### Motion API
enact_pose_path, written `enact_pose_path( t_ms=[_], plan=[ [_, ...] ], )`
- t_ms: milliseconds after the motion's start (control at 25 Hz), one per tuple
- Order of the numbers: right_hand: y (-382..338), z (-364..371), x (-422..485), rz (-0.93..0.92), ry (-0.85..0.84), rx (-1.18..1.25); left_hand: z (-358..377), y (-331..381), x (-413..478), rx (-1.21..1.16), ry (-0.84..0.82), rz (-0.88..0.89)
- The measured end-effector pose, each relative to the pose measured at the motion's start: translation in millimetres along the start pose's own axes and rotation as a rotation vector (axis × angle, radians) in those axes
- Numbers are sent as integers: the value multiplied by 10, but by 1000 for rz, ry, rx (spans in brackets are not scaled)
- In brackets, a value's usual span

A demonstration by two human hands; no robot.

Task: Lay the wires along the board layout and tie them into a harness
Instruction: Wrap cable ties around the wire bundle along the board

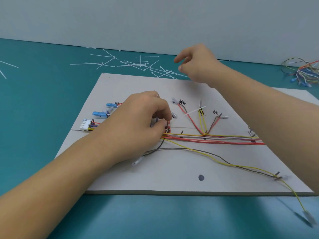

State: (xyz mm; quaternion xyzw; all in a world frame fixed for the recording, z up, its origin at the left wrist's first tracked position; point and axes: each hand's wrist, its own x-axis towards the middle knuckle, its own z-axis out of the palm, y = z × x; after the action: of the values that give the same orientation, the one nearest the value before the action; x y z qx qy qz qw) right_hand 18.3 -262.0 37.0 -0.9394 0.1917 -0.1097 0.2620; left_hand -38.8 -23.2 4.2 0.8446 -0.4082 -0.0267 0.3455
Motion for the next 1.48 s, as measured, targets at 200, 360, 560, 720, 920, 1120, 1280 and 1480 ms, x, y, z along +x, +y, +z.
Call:
enact_pose_path(
  t_ms=[200,360,560,720,920,1120,1280,1480],
  plan=[
    [135,383,420,8,65,-78,13,-51,-26,-6,23,9],
    [159,431,512,-3,41,-105,23,-44,-23,-12,5,23],
    [155,275,447,-42,91,-213,10,-59,-25,-1,5,27],
    [74,-158,102,-18,142,-218,8,-64,-16,4,71,27],
    [-56,-510,-965,-122,-28,-132,-83,-85,8,-26,335,-10],
    [106,-494,-1392,-162,-42,-22,-100,-34,-12,-20,244,36],
    [242,-439,-1437,-203,-3,87,-131,6,-74,42,-19,160],
    [303,-380,-1476,-283,8,105,-75,12,-69,53,-115,144]
  ],
)
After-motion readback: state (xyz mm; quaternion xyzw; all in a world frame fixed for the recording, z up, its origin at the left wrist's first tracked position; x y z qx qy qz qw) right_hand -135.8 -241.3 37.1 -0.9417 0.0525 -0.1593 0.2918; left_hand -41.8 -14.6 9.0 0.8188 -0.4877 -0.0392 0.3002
